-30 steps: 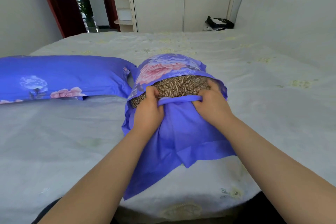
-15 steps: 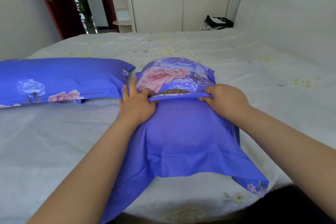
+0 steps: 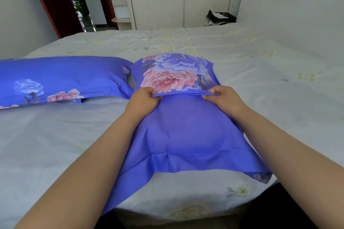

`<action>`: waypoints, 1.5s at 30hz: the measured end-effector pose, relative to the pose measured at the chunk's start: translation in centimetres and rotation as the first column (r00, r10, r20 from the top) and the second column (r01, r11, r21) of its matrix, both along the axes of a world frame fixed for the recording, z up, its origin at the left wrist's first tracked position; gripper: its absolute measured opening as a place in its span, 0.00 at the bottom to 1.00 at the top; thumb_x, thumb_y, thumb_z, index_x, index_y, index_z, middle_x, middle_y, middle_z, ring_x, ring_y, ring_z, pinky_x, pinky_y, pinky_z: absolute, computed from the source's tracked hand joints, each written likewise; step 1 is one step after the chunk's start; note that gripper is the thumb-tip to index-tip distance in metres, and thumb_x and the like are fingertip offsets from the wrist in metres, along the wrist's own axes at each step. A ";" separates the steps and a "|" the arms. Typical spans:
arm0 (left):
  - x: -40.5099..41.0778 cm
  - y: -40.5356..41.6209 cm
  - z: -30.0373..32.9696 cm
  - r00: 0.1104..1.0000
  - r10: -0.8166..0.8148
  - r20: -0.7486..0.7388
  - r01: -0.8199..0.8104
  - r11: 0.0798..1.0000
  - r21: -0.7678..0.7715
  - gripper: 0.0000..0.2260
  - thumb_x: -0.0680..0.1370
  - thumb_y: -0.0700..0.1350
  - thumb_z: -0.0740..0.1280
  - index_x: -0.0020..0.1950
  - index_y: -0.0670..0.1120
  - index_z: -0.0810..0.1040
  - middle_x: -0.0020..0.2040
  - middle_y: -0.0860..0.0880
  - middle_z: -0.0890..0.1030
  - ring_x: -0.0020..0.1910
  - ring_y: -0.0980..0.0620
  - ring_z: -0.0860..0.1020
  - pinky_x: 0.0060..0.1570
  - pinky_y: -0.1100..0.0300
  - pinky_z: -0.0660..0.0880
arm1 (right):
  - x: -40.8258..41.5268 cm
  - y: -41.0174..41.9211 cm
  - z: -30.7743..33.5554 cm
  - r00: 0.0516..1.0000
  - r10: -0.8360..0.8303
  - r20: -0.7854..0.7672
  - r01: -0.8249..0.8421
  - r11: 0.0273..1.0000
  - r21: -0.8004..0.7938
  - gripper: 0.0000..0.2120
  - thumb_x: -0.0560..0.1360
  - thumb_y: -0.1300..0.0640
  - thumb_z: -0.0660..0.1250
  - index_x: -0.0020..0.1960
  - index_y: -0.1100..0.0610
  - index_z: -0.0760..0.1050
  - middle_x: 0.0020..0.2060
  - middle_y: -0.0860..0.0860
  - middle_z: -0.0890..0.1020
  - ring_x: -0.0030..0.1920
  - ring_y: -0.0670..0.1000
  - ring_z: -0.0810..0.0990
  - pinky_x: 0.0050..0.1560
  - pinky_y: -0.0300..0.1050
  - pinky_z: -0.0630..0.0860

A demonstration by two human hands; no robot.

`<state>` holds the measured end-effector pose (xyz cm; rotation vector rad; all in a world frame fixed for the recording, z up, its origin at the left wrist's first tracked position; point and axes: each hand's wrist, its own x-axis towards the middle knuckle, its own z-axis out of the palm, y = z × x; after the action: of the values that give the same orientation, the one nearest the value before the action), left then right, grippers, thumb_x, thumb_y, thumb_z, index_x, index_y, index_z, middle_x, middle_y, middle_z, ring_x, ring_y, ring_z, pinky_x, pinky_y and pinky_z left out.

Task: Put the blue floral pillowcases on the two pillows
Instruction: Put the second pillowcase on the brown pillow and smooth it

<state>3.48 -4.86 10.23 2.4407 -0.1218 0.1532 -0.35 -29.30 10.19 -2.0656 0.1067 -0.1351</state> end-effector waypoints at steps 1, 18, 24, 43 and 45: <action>0.0 0.0 -0.1 0.997 0.039 0.063 -0.041 0.998 0.042 0.08 0.75 0.48 0.66 0.38 0.47 0.73 0.37 0.49 0.75 0.41 0.46 0.73 0.40 0.57 0.69 | -0.6 -0.2 -0.3 0.997 -0.010 0.073 0.012 0.999 -0.033 0.04 0.74 0.56 0.70 0.46 0.56 0.78 0.40 0.49 0.80 0.41 0.48 0.77 0.44 0.39 0.72; -9.6 -7.0 0.2 0.821 -0.298 0.487 0.168 0.941 0.292 0.16 0.78 0.49 0.55 0.57 0.47 0.78 0.53 0.48 0.80 0.52 0.44 0.77 0.52 0.51 0.74 | -11.6 0.7 -4.6 0.965 -0.254 -0.058 0.224 0.922 -0.316 0.22 0.75 0.34 0.54 0.42 0.53 0.69 0.34 0.48 0.76 0.39 0.54 0.77 0.40 0.48 0.73; -10.5 -6.9 -3.0 0.875 -0.283 0.393 0.248 0.959 0.139 0.17 0.78 0.54 0.57 0.61 0.49 0.79 0.62 0.53 0.79 0.61 0.54 0.74 0.60 0.62 0.67 | -14.9 1.2 -6.1 0.913 0.064 -0.404 0.053 0.961 0.272 0.25 0.74 0.37 0.60 0.44 0.59 0.79 0.32 0.51 0.84 0.32 0.48 0.82 0.32 0.40 0.74; -13.8 -7.5 -5.8 0.849 -0.246 0.468 0.151 0.961 0.230 0.17 0.79 0.49 0.56 0.60 0.45 0.80 0.56 0.48 0.81 0.55 0.47 0.78 0.59 0.57 0.69 | -15.8 2.5 -5.7 0.973 -0.023 -0.231 0.230 -0.027 0.973 0.12 0.79 0.62 0.56 0.56 0.63 0.76 0.50 0.58 0.84 0.48 0.53 0.84 0.53 0.50 0.78; -13.9 -7.2 -6.3 0.859 -0.256 0.443 0.162 0.957 0.239 0.19 0.79 0.49 0.53 0.62 0.46 0.78 0.60 0.49 0.80 0.60 0.49 0.77 0.65 0.56 0.66 | -15.7 2.9 -5.6 0.984 0.003 -0.178 0.177 0.112 0.978 0.16 0.82 0.54 0.55 0.62 0.61 0.75 0.55 0.56 0.82 0.55 0.53 0.82 0.58 0.52 0.77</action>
<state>-10.40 -12.09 3.98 2.5123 -0.6465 0.6647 -16.07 -26.44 4.58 -0.6121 0.3159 0.0327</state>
